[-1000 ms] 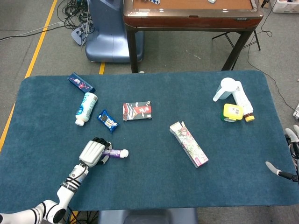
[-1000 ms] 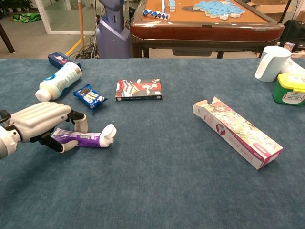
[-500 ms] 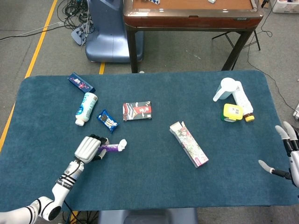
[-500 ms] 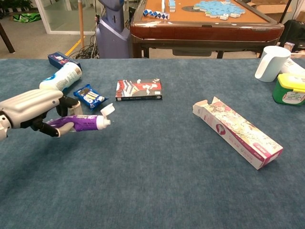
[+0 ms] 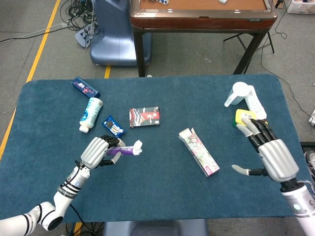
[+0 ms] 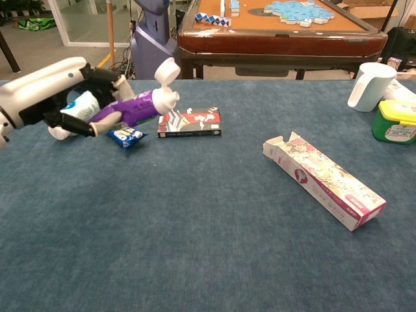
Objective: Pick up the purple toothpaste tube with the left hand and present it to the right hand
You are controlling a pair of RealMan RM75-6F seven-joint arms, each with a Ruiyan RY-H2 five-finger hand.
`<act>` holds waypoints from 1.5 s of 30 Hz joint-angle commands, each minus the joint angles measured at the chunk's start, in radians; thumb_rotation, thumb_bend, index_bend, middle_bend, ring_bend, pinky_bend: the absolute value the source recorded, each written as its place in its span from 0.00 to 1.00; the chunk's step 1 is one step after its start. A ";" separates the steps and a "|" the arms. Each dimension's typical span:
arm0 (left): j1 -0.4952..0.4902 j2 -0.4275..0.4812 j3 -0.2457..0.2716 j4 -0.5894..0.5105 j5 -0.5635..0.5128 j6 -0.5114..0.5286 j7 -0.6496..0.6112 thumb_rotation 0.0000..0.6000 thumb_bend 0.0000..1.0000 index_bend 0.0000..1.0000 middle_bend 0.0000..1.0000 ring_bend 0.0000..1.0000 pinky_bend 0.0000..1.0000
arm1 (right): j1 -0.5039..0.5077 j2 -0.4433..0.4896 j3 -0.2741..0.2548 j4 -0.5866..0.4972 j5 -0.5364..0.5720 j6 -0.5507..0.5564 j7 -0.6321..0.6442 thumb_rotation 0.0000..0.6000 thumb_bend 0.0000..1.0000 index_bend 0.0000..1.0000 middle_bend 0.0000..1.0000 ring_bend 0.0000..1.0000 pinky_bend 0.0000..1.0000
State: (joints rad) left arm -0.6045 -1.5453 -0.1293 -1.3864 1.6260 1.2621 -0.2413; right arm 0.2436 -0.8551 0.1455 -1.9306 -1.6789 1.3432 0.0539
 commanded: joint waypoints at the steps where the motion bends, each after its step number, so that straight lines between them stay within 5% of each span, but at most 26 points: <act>1: -0.024 0.003 -0.019 -0.030 0.010 0.003 0.042 1.00 0.45 0.57 0.69 0.46 0.40 | 0.121 0.016 0.037 -0.083 -0.001 -0.144 -0.013 0.48 0.16 0.10 0.06 0.00 0.00; 7: -0.045 0.000 -0.031 -0.067 -0.011 -0.025 0.165 1.00 0.45 0.57 0.69 0.47 0.41 | 0.253 -0.008 0.086 -0.143 0.088 -0.304 -0.068 0.30 0.16 0.11 0.06 0.00 0.00; 19: -0.065 0.002 -0.061 -0.135 -0.112 -0.079 0.246 1.00 0.45 0.57 0.69 0.47 0.41 | 0.494 -0.095 0.161 -0.169 0.392 -0.542 -0.239 0.22 0.16 0.17 0.06 0.00 0.00; 32: -0.079 -0.004 -0.079 -0.179 -0.153 -0.083 0.283 1.00 0.45 0.57 0.69 0.47 0.41 | 0.643 -0.227 0.134 -0.110 0.569 -0.572 -0.377 0.22 0.16 0.17 0.07 0.00 0.00; 45: -0.077 0.003 -0.079 -0.177 -0.186 -0.092 0.242 1.00 0.45 0.57 0.70 0.47 0.42 | 0.640 -0.202 0.088 -0.129 0.583 -0.534 -0.369 0.22 0.16 0.17 0.07 0.00 0.00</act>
State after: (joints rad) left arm -0.6817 -1.5426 -0.2082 -1.5635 1.4424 1.1711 0.0042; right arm 0.8846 -1.0586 0.2353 -2.0584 -1.0947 0.8083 -0.3168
